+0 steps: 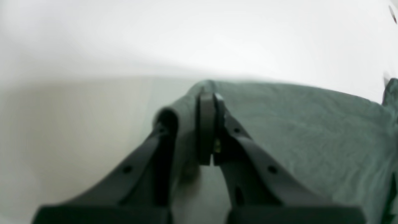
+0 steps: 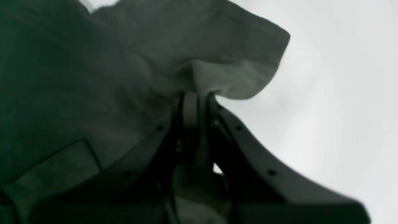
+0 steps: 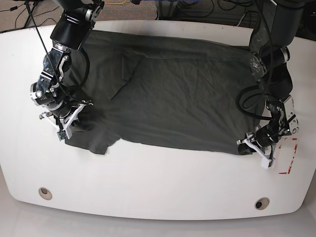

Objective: Layout the t-shirt on the table in an organized manner, then fold the t-shirt properly
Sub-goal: 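Lift the hem corners with both grippers and fold toward the collar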

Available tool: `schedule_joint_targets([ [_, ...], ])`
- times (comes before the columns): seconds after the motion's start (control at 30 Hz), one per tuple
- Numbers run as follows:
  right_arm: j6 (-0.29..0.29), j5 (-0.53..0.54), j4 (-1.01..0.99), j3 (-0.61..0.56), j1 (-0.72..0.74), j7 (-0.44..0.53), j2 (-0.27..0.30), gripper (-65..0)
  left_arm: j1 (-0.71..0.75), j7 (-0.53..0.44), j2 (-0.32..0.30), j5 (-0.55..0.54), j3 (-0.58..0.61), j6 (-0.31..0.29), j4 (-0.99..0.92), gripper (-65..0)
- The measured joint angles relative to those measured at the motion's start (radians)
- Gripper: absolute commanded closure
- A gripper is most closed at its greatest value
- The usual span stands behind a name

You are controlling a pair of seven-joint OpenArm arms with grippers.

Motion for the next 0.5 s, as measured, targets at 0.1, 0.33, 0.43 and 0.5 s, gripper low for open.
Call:
schedule_joint_targets([
  [0.1,0.000,0.000,0.000,0.000,0.003,0.000,0.000,-2.2,0.027,0.039,-0.002,0.000,0.000,0.002,0.064,-0.1],
  [0.33,0.000,-0.002,0.019,-0.002,0.005,-0.001,-0.001,-2.2,0.106,0.077,0.008,-0.001,0.005,0.001,0.176,-0.1],
  [0.43,0.000,-0.002,0.068,-0.007,-0.001,-0.013,-0.002,-2.2,0.139,0.115,0.010,0.000,0.005,-0.003,0.232,-0.1],
  [0.5,0.001,0.002,0.104,-0.006,0.000,-0.022,-0.004,-2.2,0.159,0.145,0.010,0.000,0.005,-0.002,0.273,-0.1],
])
